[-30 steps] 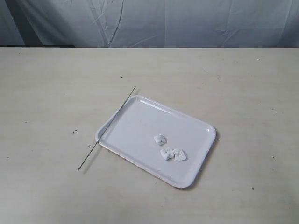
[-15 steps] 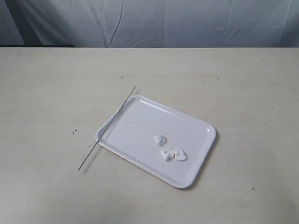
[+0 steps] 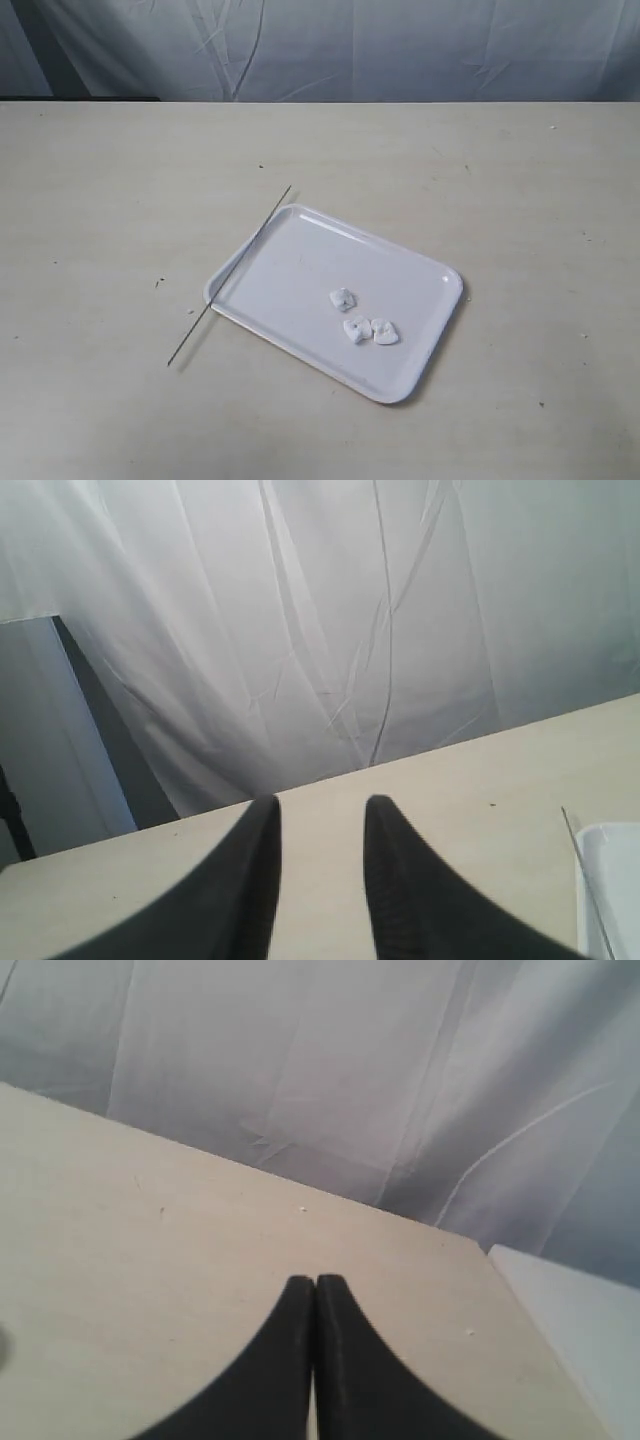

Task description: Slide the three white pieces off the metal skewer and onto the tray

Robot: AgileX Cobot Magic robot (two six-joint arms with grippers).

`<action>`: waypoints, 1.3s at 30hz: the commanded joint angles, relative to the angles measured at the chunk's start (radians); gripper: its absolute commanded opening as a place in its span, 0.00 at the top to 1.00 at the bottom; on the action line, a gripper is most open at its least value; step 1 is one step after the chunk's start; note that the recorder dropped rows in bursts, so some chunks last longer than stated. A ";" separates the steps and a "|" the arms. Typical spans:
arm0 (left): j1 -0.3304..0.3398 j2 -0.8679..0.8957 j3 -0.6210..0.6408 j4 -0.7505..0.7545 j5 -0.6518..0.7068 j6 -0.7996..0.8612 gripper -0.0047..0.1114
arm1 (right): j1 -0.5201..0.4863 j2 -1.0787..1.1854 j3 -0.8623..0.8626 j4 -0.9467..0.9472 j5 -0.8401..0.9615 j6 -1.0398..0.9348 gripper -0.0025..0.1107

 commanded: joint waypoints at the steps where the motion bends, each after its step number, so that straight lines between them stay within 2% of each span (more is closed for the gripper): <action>1: -0.003 -0.004 0.005 -0.173 0.056 0.001 0.71 | 0.005 -0.004 0.002 -0.419 0.061 0.676 0.98; 2: -0.003 -0.004 0.005 -0.194 0.057 0.001 0.71 | 0.005 -0.012 0.002 -0.481 0.080 0.779 0.98; 5: -0.003 -0.004 0.005 -0.414 0.101 0.043 0.71 | 0.033 -0.037 0.002 -0.470 0.128 0.762 0.98; 7: -0.003 -0.004 0.005 -0.593 0.128 0.256 0.71 | 0.076 -0.037 0.002 -0.465 0.135 0.699 0.98; 9: -0.003 -0.004 0.005 -0.783 0.147 0.541 0.71 | 0.097 -0.037 0.002 -0.430 0.140 0.685 0.98; 12: -0.003 -0.004 0.005 -0.994 0.161 0.783 0.71 | 0.102 -0.037 0.002 -0.324 0.140 0.600 0.98; 15: -0.003 -0.004 0.005 -1.109 0.177 0.886 0.71 | 0.092 -0.037 0.002 -0.296 0.140 0.598 0.98; 19: -0.003 -0.004 0.005 -1.355 0.240 1.048 0.71 | 0.090 -0.037 0.002 -0.292 0.140 0.600 0.98; 23: -0.003 -0.004 0.005 -1.529 0.307 1.301 0.71 | 0.083 -0.037 0.002 -0.292 0.144 0.600 0.98; 24: -0.003 -0.004 0.005 -1.612 0.360 1.360 0.71 | 0.083 -0.037 0.002 -0.292 0.149 0.600 0.98; 30: -0.001 -0.004 0.005 -1.653 0.385 1.523 0.71 | 0.083 -0.037 0.002 -0.292 0.150 0.600 0.98; 34: 0.016 -0.004 0.005 -1.664 0.387 1.525 0.71 | 0.083 -0.037 0.002 -0.292 0.150 0.600 0.98; 39: 0.067 -0.004 0.005 -1.712 0.392 1.525 0.71 | 0.083 -0.037 0.002 -0.292 0.150 0.600 0.98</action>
